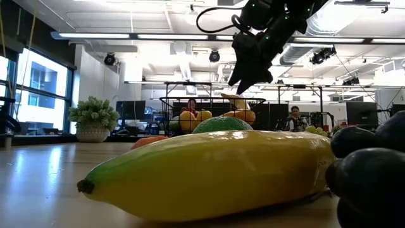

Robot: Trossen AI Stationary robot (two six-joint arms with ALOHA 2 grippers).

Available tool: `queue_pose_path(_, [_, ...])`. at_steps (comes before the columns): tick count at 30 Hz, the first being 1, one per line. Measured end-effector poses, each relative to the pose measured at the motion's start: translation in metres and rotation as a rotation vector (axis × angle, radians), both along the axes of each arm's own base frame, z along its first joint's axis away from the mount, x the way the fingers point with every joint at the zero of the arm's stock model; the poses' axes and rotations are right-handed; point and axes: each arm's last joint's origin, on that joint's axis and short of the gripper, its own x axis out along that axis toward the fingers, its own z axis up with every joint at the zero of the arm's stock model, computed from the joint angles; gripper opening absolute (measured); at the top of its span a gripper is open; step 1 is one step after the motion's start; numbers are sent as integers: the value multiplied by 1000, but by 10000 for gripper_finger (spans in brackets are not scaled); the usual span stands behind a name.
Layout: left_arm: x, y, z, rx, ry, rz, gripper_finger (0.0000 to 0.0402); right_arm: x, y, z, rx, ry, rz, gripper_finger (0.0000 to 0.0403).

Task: Build produce basket
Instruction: Put the chili pepper into the wire basket

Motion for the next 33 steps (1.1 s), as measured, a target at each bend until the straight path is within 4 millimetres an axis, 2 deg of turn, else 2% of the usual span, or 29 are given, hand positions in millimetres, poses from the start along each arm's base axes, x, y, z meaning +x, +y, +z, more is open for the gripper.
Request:
queue_pose_path(6, [7, -13, -26, 15, 91, 14, 213, 0, 1, 0, 26, -9, 24, 255])
queue_pose_path(20, [18, -20, -69, 60, 274, 56, 213, 4, 13, 0, 26, -9, 73, 255])
queue_pose_path(29, [30, -25, -95, 51, 284, 74, 213, 4, 13, 0, 28, -6, 76, 255])
queue_pose_path(33, [35, -25, -100, 32, 283, 82, 205, 4, 14, 0, 35, -5, 79, 255])
